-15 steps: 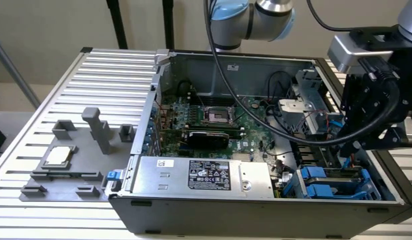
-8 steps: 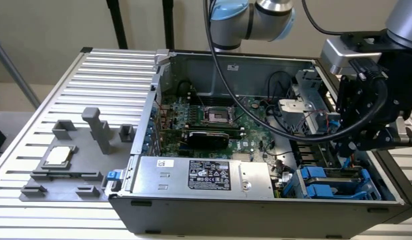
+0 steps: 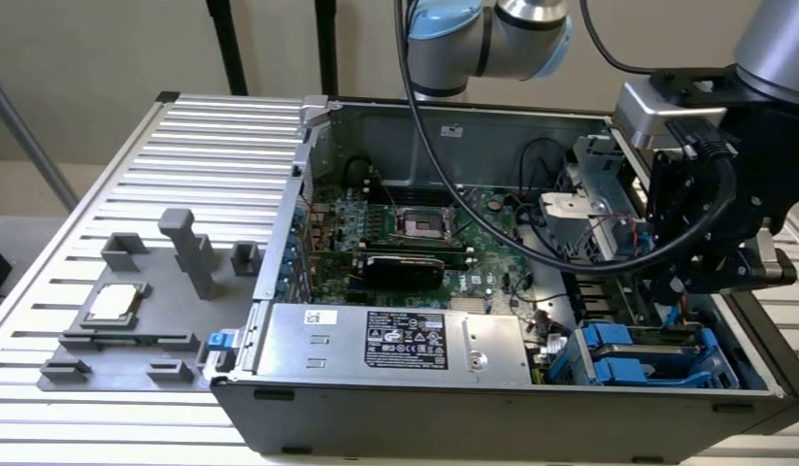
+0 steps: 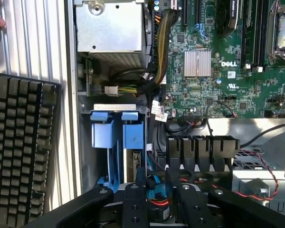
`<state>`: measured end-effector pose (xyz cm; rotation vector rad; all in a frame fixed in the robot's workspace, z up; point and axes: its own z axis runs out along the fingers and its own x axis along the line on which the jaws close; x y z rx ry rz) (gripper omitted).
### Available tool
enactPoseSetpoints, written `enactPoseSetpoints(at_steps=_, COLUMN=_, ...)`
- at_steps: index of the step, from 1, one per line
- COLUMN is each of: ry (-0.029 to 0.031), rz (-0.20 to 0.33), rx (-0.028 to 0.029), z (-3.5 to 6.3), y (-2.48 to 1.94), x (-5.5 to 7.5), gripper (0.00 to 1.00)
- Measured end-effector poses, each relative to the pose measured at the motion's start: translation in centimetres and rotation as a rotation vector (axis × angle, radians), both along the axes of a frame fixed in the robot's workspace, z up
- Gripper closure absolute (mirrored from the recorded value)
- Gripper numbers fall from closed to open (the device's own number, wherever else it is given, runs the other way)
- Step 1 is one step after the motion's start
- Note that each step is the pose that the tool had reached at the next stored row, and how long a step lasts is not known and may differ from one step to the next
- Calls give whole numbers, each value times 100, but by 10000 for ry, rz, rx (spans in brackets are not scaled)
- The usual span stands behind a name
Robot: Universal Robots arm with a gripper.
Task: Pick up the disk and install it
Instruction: 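Insert the second disk wire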
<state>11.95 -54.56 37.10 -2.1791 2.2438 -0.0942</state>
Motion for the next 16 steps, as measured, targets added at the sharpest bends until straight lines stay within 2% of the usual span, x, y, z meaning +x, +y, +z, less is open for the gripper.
enactPoseSetpoints(at_steps=2, ry=0, rz=0, rx=-30, z=-10, y=11, x=0, gripper=71)
enactPoseSetpoints(at_steps=3, ry=0, rz=0, rx=-41, z=-15, y=14, x=0, gripper=78)
enactPoseSetpoints(at_steps=6, ry=0, rz=-1, rx=-52, z=-28, y=17, x=-2, gripper=84)
enactPoseSetpoints(at_steps=11, ry=0, rz=1, rx=-54, z=-52, y=4, x=-20, gripper=84)
enactPoseSetpoints(at_steps=13, ry=0, rz=1, rx=-53, z=-74, y=-30, x=-24, gripper=84)
enactPoseSetpoints(at_steps=16, ry=0, rz=-1, rx=-52, z=-113, y=-133, x=-28, gripper=84)
